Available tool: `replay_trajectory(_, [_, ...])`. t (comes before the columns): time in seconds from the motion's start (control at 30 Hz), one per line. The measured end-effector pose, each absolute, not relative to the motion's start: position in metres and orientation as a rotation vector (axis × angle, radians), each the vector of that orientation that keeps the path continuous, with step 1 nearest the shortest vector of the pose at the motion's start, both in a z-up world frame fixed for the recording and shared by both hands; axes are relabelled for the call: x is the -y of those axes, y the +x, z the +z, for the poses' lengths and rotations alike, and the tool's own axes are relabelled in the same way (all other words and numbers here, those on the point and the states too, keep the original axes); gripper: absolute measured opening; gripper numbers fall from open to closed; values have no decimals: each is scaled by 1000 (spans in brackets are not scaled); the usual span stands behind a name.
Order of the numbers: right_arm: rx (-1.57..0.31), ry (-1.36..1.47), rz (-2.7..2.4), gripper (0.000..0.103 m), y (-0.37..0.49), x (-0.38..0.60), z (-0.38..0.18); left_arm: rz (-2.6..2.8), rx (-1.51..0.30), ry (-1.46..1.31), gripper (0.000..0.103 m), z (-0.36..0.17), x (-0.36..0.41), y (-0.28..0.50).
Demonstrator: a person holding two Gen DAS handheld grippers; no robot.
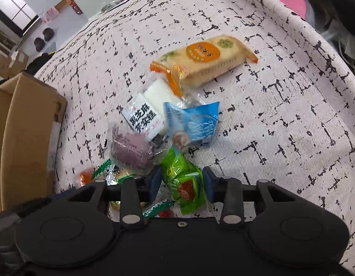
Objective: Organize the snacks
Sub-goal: 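Grasp the pink-orange snack with the left tool while the right tool grasps the green pack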
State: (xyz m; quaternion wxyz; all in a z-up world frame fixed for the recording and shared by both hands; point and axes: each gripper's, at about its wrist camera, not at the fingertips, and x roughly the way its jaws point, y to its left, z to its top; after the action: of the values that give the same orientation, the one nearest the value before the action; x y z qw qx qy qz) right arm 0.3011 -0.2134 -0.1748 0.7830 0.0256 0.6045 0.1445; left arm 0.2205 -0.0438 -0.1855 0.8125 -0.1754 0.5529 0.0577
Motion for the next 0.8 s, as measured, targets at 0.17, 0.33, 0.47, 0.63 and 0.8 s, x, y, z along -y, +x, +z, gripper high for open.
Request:
replay_trajectory(0.17, [-1304,127,296,34,295,226,-168,124,-1172,-375,17,-177,39,218])
replay_trajectory(0.33, [-1267,194,283,33,285,236,-152,118,-1149,-384,17,-164,35,213])
replay_trajectory(0.47, [-1212,272,306,33,277,244,-132,103,-1126,-388,17,-150,34,209])
replay_trajectory(0.63, [-1166,303,324,33,268,245,-117,87,-1091,-395,17,-133,31,203])
replay_trajectory(0.8, [-1126,306,325,33,260,239,-103,90,-1079,-401,17,-122,29,196])
